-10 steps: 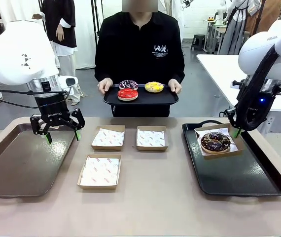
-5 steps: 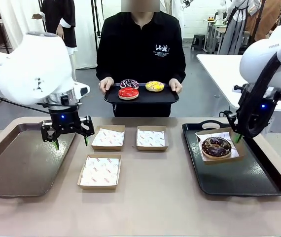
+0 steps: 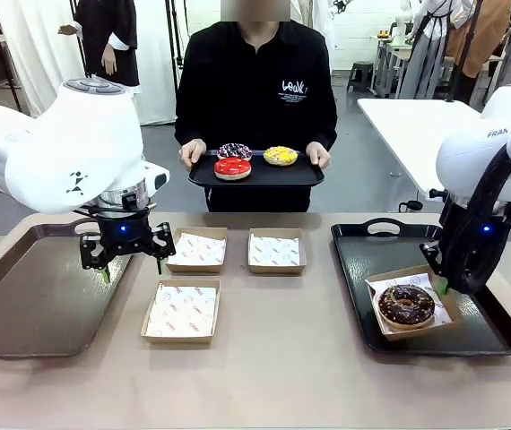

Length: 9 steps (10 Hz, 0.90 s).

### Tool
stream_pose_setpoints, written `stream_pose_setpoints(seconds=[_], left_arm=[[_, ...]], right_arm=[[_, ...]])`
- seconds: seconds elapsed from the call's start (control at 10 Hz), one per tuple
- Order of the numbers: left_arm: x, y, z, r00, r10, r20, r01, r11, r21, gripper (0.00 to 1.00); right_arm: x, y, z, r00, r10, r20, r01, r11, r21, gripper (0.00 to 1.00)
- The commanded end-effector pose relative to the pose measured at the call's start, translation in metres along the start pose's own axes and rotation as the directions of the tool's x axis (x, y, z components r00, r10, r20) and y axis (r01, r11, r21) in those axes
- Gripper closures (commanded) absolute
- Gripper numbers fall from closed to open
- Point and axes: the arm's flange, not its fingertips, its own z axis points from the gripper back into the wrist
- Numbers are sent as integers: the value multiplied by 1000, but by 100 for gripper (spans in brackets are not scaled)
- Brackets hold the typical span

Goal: Individually package the donuts and arrange them on the tray.
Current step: Place the picked Paper togo box on the Handle tray while simultaneously picking up another Paper togo box from the table with the other hand.

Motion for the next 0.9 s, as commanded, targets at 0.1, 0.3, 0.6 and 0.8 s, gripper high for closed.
stream_pose_setpoints(seconds=[0.1,0.3,0.6,0.8], left_arm=[[-13,-8,-17,999,27,34,-27,1000,4,0],[-18,-12,-28,1000,21,21,-21,1000,-8,0],[-20,-13,-48,1000,-2,0,2,1000,-31,0],[-17,-9,-59,995,-103,-8,102,991,-89,0]], right_arm=[[1,6,-9,998,-47,46,47,999,-3,99],[3,10,-14,996,-64,64,64,998,3,99],[7,12,-19,994,-81,70,81,997,4,99],[7,13,-19,994,-85,67,84,996,7,99]])
